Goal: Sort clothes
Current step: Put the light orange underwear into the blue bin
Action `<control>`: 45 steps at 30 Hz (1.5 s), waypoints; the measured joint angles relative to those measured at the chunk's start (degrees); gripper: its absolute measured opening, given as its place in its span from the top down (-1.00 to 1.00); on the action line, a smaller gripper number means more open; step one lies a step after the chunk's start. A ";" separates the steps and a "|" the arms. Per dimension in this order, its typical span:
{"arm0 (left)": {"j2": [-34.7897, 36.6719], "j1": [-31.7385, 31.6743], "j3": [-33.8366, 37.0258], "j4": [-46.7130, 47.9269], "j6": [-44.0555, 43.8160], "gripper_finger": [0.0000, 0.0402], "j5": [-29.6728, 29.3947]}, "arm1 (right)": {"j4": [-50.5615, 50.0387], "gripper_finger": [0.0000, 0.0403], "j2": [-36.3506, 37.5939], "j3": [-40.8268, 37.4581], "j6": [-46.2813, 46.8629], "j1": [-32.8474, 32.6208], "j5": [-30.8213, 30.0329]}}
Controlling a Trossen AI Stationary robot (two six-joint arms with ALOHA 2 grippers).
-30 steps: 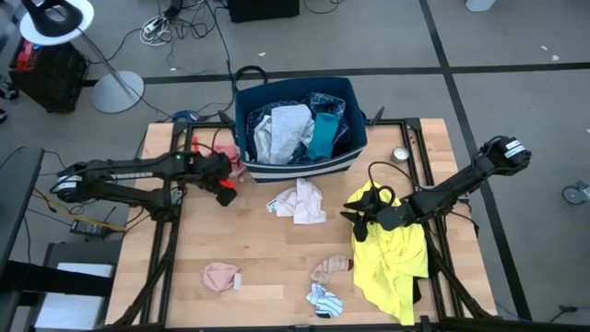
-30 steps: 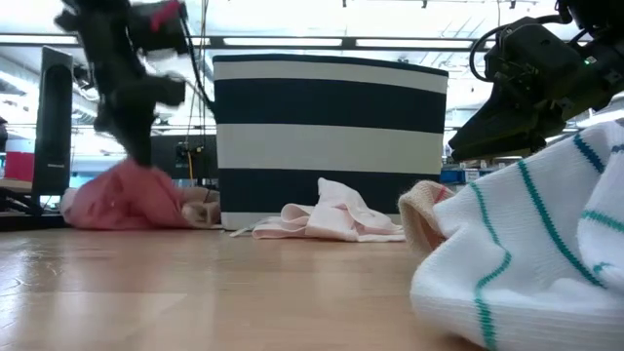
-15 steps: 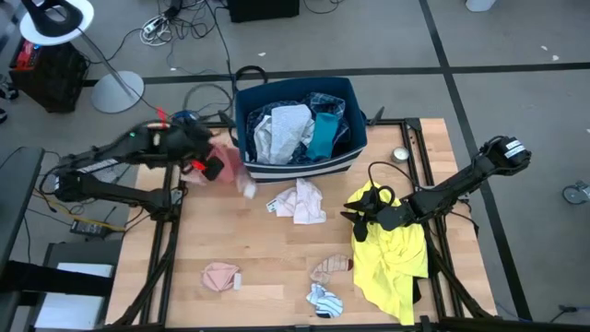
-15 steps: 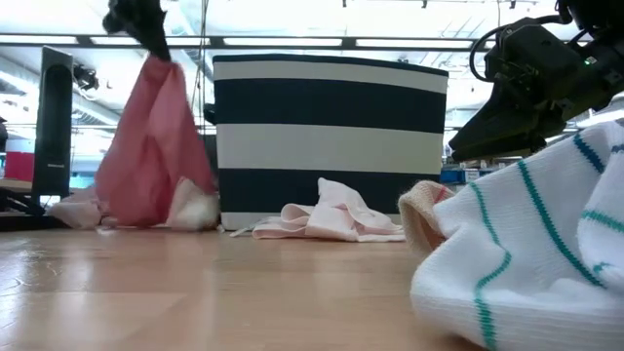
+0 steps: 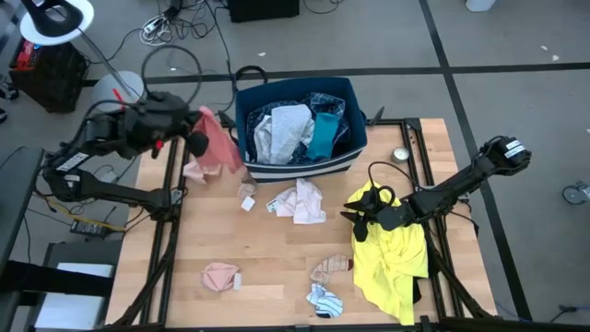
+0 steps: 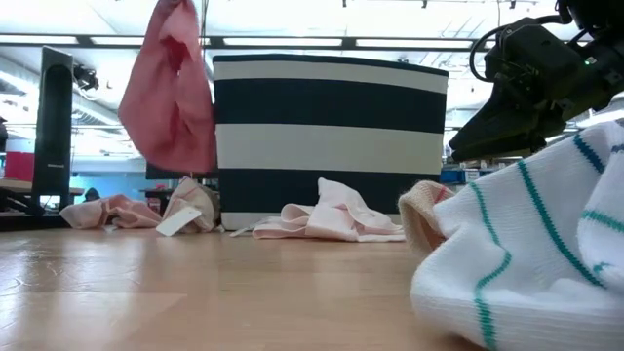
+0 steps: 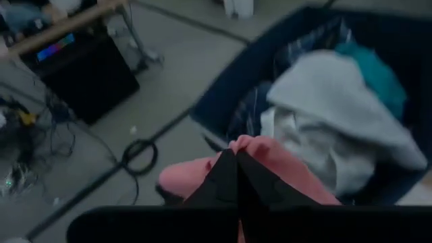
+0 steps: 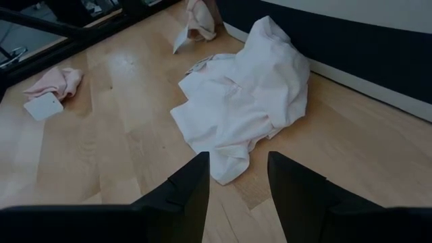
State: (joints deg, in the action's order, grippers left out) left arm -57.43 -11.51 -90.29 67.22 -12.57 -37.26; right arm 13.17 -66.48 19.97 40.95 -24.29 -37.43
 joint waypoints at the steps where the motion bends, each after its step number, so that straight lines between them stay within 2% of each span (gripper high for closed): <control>1: -0.03 0.00 -0.53 -1.36 0.96 1.00 -0.25 | 0.00 0.25 0.00 0.00 0.00 0.00 0.00; 13: -2.35 0.00 -1.61 -28.53 17.98 1.00 -0.01 | 0.00 0.25 0.00 0.00 0.02 0.01 0.00; 18: -5.18 -0.17 -1.70 -40.05 24.78 1.00 2.61 | 0.00 0.25 0.00 0.00 0.00 0.02 0.00; 25: -11.21 -0.35 -6.47 -48.09 30.96 1.00 4.22 | 0.07 0.25 0.00 0.00 0.00 0.02 -0.01; 31: -16.39 -1.25 -11.71 -47.44 31.88 1.00 6.98 | -0.06 0.25 0.00 0.00 -0.02 0.02 0.00; 37: -18.88 -2.39 -11.75 -37.08 31.53 1.00 6.98 | -0.21 0.25 0.00 0.00 -0.02 0.04 -0.02; 45: -24.89 -7.06 -10.29 -23.14 22.53 1.00 8.35 | -0.65 0.25 0.00 0.00 -0.04 0.04 -0.02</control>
State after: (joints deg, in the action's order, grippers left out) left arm -82.33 -18.56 -100.57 44.08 9.95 -28.92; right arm 12.52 -66.48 19.97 40.91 -24.25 -37.45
